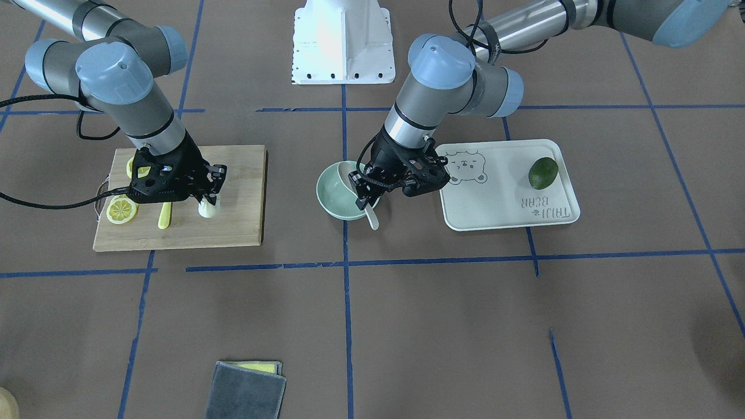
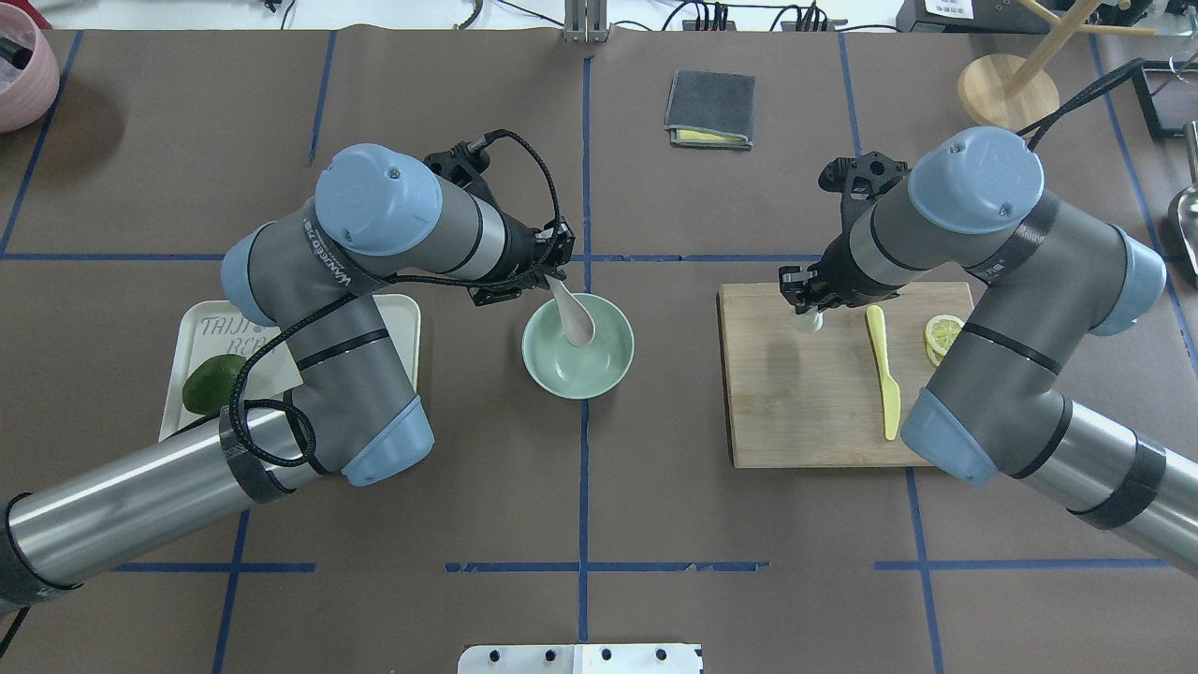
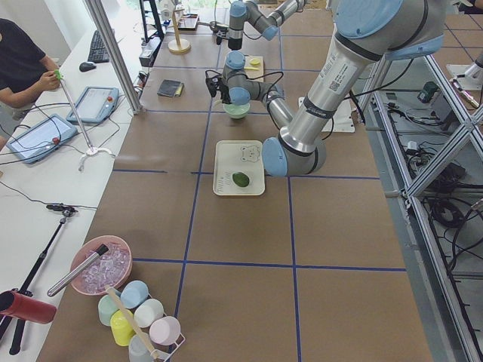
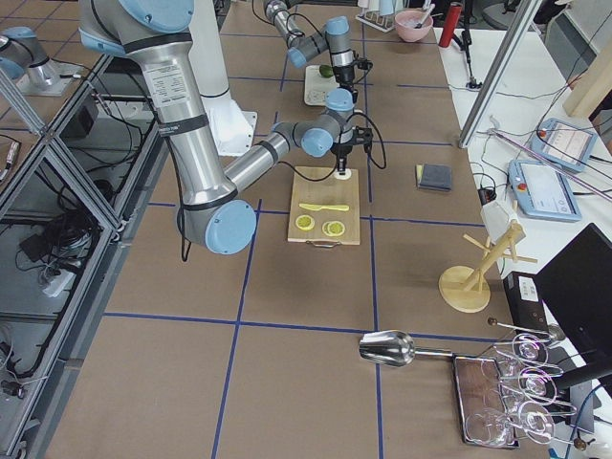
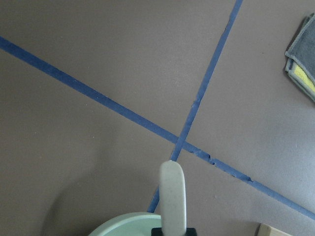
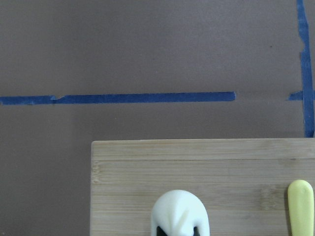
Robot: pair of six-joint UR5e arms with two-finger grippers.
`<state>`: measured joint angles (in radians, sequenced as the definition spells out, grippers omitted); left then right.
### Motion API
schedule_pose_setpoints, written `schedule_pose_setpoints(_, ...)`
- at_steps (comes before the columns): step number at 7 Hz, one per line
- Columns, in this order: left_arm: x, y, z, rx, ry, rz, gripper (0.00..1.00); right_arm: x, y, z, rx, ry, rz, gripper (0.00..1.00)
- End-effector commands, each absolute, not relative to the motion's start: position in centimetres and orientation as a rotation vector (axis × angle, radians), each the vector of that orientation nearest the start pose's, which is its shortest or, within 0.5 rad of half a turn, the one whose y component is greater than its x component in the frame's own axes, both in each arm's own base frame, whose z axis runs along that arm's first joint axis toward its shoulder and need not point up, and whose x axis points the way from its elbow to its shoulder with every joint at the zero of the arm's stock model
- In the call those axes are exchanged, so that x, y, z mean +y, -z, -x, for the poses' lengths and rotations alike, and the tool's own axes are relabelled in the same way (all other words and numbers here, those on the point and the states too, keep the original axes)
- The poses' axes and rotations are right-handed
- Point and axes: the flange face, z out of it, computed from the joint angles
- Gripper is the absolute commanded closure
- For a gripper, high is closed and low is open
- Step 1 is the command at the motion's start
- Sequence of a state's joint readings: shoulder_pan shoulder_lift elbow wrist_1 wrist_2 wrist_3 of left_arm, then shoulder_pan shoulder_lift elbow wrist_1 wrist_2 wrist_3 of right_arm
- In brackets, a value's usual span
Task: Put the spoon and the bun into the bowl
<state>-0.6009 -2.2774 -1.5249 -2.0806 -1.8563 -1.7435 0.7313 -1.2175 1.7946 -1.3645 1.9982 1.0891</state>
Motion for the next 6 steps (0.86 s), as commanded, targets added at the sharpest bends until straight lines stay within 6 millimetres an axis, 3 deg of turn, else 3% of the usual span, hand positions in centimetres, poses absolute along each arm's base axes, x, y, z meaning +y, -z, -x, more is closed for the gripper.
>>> schedule_pose_setpoints(1,-49.1,-19.6,-52.2,1.196,0.451,-0.053,0.00,-47.9,-32.4,39.2,-0.890,-0.061,-0.122,1.00)
schedule_pose_setpoints(3,-49.5,-19.8,-47.8,1.191,0.413,-0.091,0.00,-48.3,-28.9,40.0,-0.933,-0.049,-0.152,1.00)
schedule_pose_setpoints(6,-51.6,-21.9,-40.5,0.911,0.222,-0.190,0.00,-46.4,-22.0,45.2,-1.003,0.000,-0.213,1.00)
